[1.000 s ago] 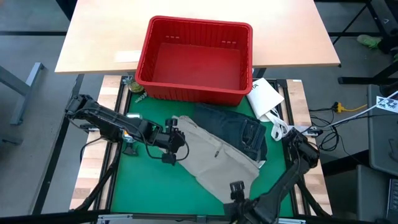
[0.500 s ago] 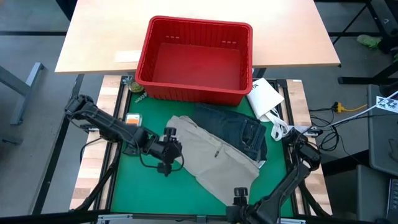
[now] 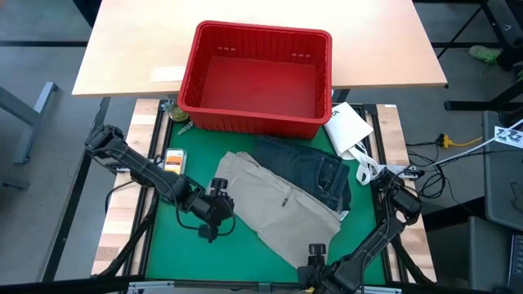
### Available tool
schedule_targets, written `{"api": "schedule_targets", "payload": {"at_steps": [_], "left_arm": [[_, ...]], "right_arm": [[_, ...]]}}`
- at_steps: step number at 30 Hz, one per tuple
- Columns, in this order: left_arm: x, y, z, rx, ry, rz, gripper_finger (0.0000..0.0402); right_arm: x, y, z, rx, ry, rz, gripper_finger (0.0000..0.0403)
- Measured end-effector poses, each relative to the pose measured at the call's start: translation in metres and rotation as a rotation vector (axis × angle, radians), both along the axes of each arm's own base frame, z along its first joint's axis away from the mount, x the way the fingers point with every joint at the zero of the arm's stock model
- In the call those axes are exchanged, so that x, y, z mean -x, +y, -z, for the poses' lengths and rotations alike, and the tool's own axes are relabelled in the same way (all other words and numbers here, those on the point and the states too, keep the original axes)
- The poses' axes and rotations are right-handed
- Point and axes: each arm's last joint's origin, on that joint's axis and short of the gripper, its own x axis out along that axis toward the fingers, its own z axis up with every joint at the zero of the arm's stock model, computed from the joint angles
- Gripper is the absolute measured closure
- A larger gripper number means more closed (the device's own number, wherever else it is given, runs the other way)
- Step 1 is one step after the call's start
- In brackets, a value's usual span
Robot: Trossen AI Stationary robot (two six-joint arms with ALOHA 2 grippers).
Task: Fold Laundry from Bin
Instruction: Fold the gray shorts
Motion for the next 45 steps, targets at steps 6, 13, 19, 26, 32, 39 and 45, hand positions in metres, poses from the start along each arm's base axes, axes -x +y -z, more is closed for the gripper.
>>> {"api": "schedule_targets", "payload": {"at_steps": [6,13,19,26,32,39,45], "left_arm": [[0.009,-0.006,0.029,-0.012,0.029,-0.182,0.0233],[0.030,0.012,0.075,-0.124,0.031,-0.457,0.0233],[0.045,0.033,0.110,-0.175,0.008,-0.614,0.0233],[0.055,0.055,0.140,-0.150,-0.006,-0.676,0.0233],[0.065,0.069,0.146,-0.247,0.063,-0.698,0.0233],[0.077,0.086,0.145,-0.433,0.160,-0.715,0.0233],[0.084,0.104,0.142,-0.571,0.224,-0.760,0.0233]], "right_arm": [[-0.004,0.001,-0.001,-0.021,-0.020,0.002,0.0219],[-0.006,0.003,-0.001,-0.046,-0.043,0.002,0.0219],[-0.013,0.001,-0.002,-0.070,-0.071,0.010,0.0219],[-0.026,-0.003,-0.013,-0.069,-0.101,-0.061,0.0219],[-0.036,-0.010,-0.038,-0.019,-0.087,-0.130,0.0219],[-0.039,-0.024,-0.071,0.121,-0.071,-0.133,0.0219],[-0.042,-0.035,-0.096,0.264,-0.104,-0.183,0.0219]]}}
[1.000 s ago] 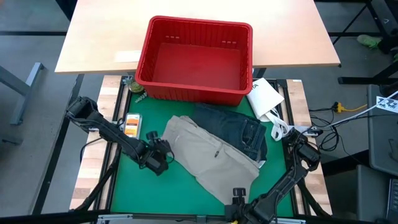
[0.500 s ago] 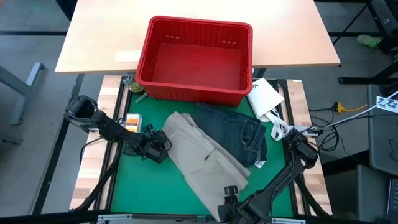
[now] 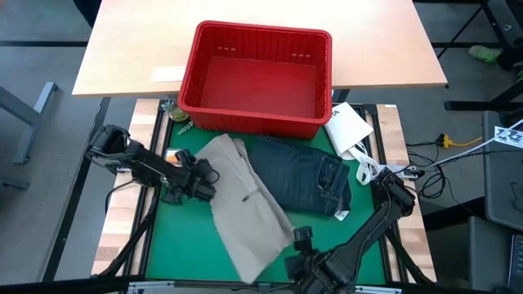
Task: Fold Laundry from Bin
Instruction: Fold the gray shorts
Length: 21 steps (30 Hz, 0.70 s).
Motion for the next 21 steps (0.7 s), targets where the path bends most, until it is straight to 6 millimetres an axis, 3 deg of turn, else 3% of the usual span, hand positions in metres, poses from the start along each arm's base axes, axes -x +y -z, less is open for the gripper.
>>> {"api": "schedule_targets", "payload": {"at_steps": [8,16,21], "left_arm": [[0.009,0.014,-0.006,-0.114,0.094,-0.045,0.0233],[-0.006,0.000,-0.020,-0.065,0.045,-0.013,0.0233],[-0.020,-0.011,-0.038,-0.051,-0.001,0.020,0.0233]], "right_arm": [[-0.006,-0.010,-0.004,0.139,0.021,-0.172,0.0219],[-0.016,-0.009,-0.007,0.287,-0.019,-0.457,0.0219],[-0.024,-0.003,-0.009,0.359,-0.051,-0.732,0.0219]]}}
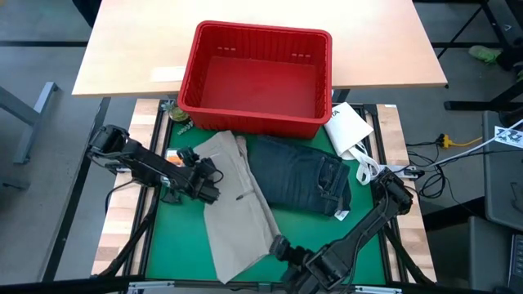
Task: Fold Laundry from Bin
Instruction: Fold the gray shorts
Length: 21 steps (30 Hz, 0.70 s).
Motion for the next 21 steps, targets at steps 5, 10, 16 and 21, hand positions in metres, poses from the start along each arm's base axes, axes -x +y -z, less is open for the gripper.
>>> {"api": "schedule_targets", "payload": {"at_steps": [5,10,16,21], "left_arm": [[-0.013,-0.011,-0.016,0.049,-0.059,0.022,0.0233],[-0.022,-0.023,-0.029,0.077,-0.113,0.057,0.0233],[-0.027,-0.034,-0.037,0.101,-0.176,0.085,0.0233],[-0.029,-0.040,-0.037,0.141,-0.199,0.098,0.0233]], "right_arm": [[-0.005,0.002,-0.002,0.061,-0.006,-0.159,0.0219],[-0.006,-0.002,0.009,0.098,0.039,-0.209,0.0219],[-0.006,-0.001,0.033,0.213,0.080,-0.393,0.0219],[-0.016,0.001,0.034,0.188,-0.010,-0.433,0.0219]]}}
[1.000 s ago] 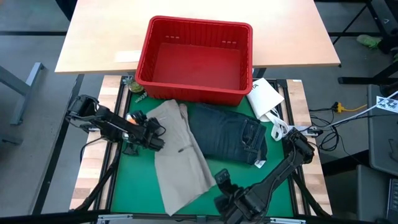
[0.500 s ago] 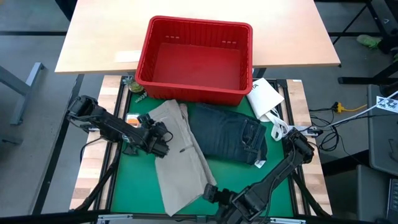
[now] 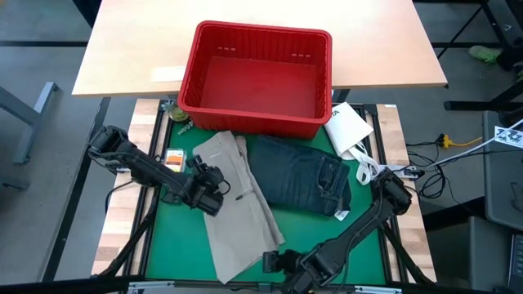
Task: Fold Laundry from Bin
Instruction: Fold the gray shorts
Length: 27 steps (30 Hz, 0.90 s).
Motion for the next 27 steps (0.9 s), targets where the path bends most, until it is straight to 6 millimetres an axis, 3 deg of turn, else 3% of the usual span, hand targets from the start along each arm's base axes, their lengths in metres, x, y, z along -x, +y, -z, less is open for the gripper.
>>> {"api": "schedule_targets", "payload": {"at_steps": [4,10,17,27], "left_arm": [[-0.001,-0.003,0.000,0.025,-0.020,0.007,0.0233],[-0.004,-0.004,0.000,0.040,-0.050,0.007,0.0233],[-0.006,-0.005,0.000,0.049,-0.069,0.007,0.0233],[-0.006,-0.005,0.000,0.051,-0.074,0.008,0.0233]], "right_arm": [[-0.014,-0.003,-0.005,-0.074,-0.085,0.017,0.0219],[-0.026,-0.020,-0.003,-0.101,-0.069,0.028,0.0219],[-0.032,-0.042,0.028,-0.111,0.014,0.048,0.0219],[-0.018,-0.056,0.061,-0.022,0.138,0.070,0.0219]]}}
